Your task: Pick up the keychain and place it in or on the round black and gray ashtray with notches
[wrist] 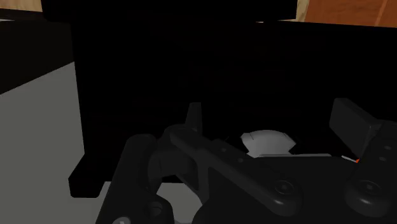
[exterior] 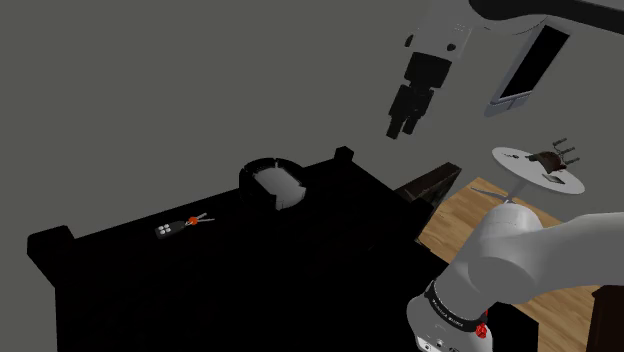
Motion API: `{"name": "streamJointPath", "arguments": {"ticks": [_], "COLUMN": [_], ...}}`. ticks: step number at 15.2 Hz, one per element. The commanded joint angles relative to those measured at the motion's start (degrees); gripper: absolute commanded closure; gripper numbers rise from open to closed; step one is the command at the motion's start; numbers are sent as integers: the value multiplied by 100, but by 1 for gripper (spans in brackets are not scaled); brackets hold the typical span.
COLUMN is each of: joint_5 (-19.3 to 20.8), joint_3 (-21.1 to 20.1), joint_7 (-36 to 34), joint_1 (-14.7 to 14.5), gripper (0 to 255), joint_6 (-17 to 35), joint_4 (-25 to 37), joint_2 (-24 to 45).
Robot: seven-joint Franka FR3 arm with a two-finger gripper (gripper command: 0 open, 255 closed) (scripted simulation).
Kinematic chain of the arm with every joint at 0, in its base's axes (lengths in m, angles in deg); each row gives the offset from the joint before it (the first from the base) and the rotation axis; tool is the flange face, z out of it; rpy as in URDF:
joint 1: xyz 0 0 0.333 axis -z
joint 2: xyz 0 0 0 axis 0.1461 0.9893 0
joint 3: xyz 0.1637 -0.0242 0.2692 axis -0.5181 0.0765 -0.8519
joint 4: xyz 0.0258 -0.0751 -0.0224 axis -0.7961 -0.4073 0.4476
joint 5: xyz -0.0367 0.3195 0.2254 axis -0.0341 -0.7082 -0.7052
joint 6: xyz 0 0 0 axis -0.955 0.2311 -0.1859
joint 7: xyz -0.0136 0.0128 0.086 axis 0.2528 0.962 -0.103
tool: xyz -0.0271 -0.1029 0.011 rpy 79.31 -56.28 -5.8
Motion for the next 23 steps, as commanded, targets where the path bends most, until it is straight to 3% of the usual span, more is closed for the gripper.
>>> {"name": "streamJointPath", "arguments": {"ticks": [1,11,23], "joint_5": [0,-54,43], "joint_3": [0,-284,-761], "joint_7": [0,947,1873], "joint_1": [0,-616,-1213], "gripper": [0,0,0], "joint_6": [0,1627,3030], "joint_4": [0,154,1091], "joint_2": [0,1632,3769]}}
